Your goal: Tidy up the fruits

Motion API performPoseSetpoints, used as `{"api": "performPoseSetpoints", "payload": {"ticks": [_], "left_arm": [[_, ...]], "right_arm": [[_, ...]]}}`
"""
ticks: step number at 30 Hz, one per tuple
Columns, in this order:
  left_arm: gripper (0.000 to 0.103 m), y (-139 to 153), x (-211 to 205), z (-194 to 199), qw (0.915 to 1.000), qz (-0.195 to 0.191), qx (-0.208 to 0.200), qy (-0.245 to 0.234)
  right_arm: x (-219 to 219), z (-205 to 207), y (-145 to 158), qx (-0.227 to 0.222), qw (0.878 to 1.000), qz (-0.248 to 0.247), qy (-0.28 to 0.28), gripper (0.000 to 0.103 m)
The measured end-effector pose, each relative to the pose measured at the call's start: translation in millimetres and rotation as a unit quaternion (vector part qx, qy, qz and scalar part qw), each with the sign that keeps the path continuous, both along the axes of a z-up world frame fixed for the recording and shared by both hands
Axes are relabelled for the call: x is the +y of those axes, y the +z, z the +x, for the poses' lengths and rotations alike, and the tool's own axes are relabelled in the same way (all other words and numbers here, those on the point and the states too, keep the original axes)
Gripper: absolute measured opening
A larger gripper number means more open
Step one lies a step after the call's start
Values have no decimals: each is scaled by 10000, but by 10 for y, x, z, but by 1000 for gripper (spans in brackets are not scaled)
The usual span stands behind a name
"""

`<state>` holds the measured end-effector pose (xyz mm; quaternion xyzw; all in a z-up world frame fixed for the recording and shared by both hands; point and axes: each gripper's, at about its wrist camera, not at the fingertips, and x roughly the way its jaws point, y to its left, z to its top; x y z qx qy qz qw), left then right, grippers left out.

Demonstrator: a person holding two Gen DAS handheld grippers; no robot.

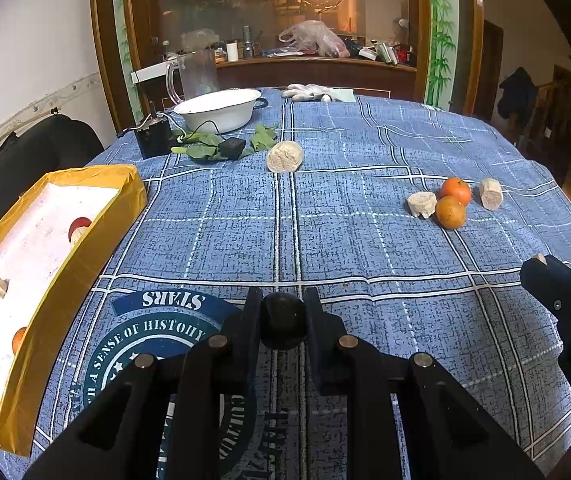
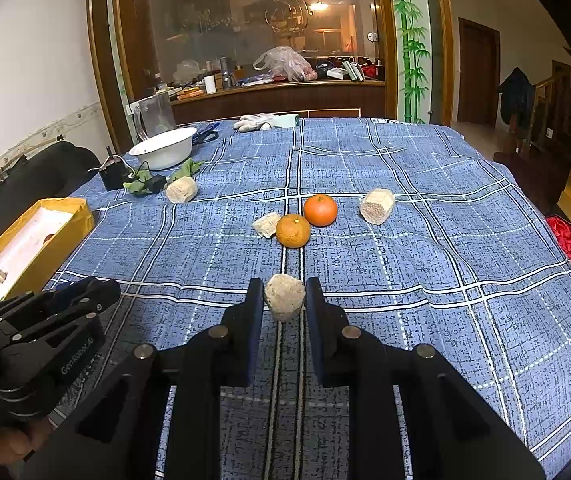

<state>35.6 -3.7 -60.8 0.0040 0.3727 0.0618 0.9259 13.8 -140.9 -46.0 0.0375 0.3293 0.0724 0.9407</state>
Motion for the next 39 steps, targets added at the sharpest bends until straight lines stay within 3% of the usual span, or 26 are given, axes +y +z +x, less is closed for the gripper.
{"api": "performPoseSetpoints", "payload": {"ticks": [39], "left_arm": [[19,-1,37,9,10000,-16,-8,62]], "right_arm": [[-4,-17,25,-28,10000,-19,-10,22]]}}
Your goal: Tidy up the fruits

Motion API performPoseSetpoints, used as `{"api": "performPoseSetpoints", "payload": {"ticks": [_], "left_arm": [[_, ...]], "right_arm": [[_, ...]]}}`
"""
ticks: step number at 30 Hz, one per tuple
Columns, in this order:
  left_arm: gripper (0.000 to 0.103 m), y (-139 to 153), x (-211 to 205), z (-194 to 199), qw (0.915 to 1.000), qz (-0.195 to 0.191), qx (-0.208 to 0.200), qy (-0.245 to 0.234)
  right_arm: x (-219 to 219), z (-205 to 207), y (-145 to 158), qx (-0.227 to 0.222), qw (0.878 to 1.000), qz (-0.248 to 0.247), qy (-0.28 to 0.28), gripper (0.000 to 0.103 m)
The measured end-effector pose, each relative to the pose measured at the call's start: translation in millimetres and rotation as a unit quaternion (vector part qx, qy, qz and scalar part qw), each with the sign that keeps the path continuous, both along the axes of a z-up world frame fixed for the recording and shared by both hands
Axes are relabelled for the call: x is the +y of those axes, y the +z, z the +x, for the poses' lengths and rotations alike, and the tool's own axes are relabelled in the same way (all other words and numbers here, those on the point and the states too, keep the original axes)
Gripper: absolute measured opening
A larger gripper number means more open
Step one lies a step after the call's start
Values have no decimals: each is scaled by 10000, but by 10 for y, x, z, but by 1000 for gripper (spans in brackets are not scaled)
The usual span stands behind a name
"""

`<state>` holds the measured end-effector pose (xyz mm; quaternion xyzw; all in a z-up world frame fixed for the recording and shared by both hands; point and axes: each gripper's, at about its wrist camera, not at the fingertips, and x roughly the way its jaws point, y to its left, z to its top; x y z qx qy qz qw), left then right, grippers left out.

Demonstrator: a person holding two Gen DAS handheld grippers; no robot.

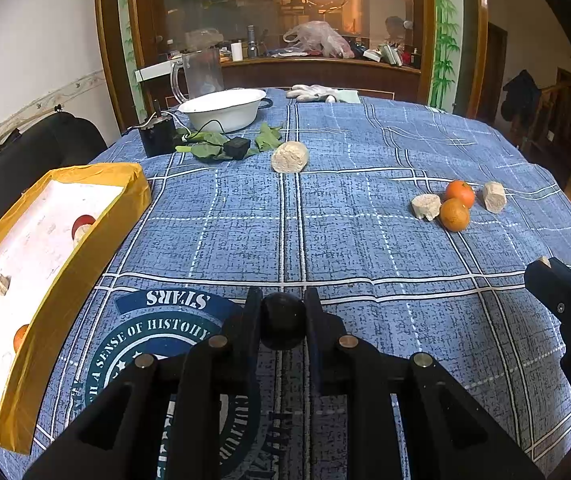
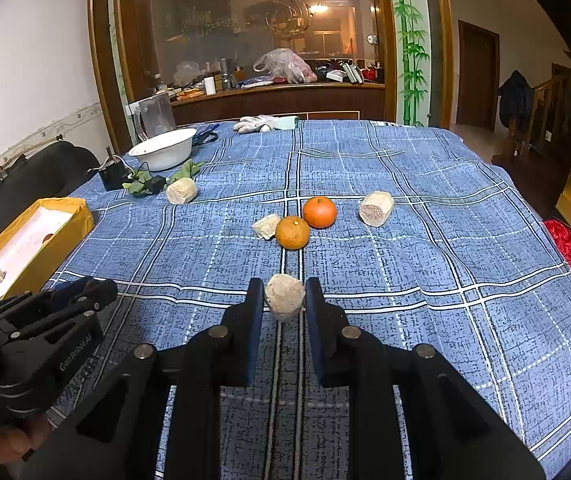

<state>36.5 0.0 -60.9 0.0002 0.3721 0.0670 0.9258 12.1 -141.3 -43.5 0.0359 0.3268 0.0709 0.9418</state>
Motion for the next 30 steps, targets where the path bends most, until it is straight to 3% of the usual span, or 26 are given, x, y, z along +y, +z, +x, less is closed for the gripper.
{"api": "performPoseSetpoints", "payload": {"ticks": [16,22,27,30], "left_arm": [[19,115,69,-111,9997,105,-180,83],[19,383,554,-341,9984,-50,-326,463],[19,560,1227,-572,9923,-128,-389,1171],[19,612,1645,-658,9844,-78,-340,1724]], "right_arm": [[64,13,13,18,9999,-76,101,22],[394,6,179,-6,9980,-60,630,23],[914,54,360,-83,9910,50,1337,23],[1301,120,447,-85,9839,165,1780,23]]}}
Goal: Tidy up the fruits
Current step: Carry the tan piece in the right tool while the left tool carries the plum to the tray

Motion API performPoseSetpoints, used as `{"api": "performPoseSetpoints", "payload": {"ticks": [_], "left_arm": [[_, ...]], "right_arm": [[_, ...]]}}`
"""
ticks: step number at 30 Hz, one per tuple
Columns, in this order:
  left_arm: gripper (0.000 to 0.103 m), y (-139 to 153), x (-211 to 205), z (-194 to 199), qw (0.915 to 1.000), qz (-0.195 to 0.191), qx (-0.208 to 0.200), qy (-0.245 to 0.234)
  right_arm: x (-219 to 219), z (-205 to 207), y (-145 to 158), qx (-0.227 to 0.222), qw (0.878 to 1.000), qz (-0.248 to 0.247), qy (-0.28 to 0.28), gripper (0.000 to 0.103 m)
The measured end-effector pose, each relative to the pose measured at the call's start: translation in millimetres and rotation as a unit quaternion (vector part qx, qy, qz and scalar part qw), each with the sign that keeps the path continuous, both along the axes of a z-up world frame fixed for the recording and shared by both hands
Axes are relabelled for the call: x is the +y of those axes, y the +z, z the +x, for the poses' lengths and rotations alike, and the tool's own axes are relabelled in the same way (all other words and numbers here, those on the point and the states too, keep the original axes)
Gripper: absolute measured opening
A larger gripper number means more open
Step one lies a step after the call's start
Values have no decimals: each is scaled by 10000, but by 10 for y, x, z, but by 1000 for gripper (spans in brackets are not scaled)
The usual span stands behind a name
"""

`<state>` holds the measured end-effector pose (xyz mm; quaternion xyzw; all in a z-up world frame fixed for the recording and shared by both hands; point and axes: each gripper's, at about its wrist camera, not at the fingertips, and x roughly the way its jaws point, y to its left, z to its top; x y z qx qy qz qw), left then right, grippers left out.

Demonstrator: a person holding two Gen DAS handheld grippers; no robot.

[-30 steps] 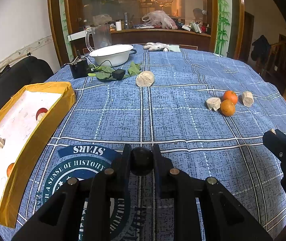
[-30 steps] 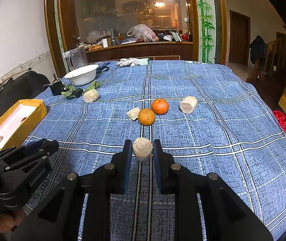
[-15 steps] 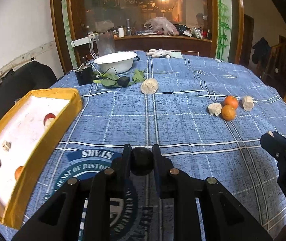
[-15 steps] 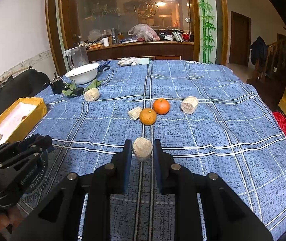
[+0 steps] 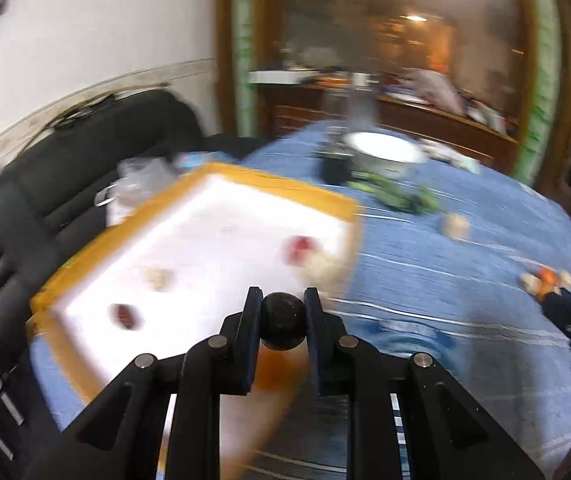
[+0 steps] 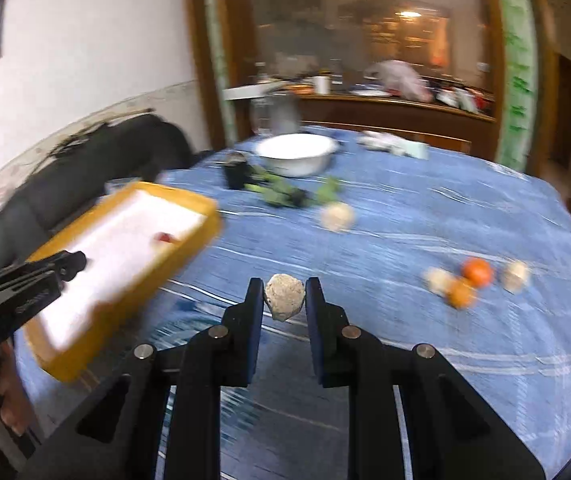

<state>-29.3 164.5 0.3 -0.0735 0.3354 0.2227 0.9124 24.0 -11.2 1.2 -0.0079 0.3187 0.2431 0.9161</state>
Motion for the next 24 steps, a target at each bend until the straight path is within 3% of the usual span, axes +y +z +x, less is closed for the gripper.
{"api": "performPoseSetpoints", "payload": {"ticks": [4,10,14,24], "left_arm": [[19,-61,470,-61,9980,-29,225,597],[19,-284,835,-44,9933,-270,577,965],[19,-382,902,-21,9922,-391,714,939],[20,-514,943,-6,9908,-551,868,882]], "right_arm": [[634,64,85,-48,9976,38,690,23],[1427,214,-36,217,9906,-13,1348,23],[1715,359,-186,422,9883,-125,1460,23],[1969,534,-360,604,9858,-312,1535,23]]}}
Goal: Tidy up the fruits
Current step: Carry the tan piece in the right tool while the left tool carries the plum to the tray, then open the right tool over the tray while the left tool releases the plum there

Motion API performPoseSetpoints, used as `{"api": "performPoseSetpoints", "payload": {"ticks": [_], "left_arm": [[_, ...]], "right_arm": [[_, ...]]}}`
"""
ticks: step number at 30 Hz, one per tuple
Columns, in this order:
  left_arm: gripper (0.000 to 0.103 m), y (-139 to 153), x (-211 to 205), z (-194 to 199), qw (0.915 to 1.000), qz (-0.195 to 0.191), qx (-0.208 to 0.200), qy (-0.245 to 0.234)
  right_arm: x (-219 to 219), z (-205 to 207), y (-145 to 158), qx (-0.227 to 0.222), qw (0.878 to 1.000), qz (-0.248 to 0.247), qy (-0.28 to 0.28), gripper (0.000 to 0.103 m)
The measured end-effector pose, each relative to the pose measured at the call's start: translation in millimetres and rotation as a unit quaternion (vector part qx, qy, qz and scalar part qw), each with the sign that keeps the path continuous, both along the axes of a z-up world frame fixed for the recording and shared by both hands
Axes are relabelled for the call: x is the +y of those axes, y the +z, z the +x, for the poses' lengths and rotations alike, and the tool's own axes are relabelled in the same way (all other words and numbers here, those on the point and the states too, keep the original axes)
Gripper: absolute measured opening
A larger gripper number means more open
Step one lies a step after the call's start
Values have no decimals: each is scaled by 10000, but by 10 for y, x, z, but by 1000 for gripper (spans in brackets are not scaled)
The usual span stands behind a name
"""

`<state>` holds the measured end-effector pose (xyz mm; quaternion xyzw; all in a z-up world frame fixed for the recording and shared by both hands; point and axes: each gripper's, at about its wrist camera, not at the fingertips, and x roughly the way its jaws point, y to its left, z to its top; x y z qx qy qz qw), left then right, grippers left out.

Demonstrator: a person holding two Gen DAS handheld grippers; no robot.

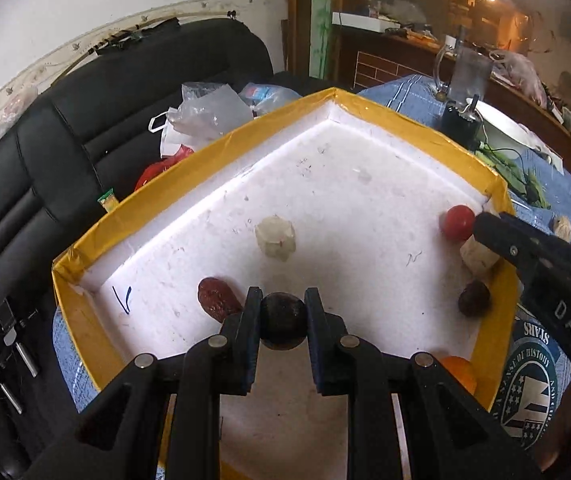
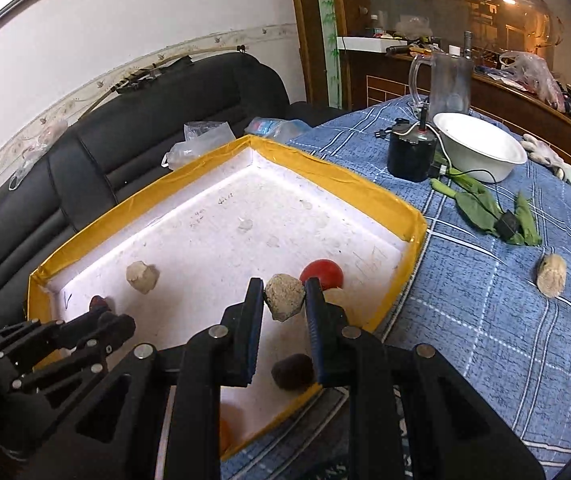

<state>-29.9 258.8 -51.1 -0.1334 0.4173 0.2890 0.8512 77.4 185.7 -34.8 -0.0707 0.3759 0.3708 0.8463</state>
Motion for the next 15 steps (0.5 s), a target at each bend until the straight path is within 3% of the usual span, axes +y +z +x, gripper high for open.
{"api": "performPoseSetpoints", "payload": {"ticks": [6,8,10,15], "left_arm": [[21,-15,45,-40,10000,-64,38,62],[25,-15,47,-46,9999,-113,66,51],[53,0,43,-63,9999,-59,80,137],[64,153,30,-221,9987,50,-322,399]], "right_arm": [[102,40,-74,34,9998,-145,124,25],[102,35,-86,2,9997,-205,114,41],[34,32,-48,22,9999,-125,84,44],[-427,-24,191,-144,9995,95,-268,46]]}}
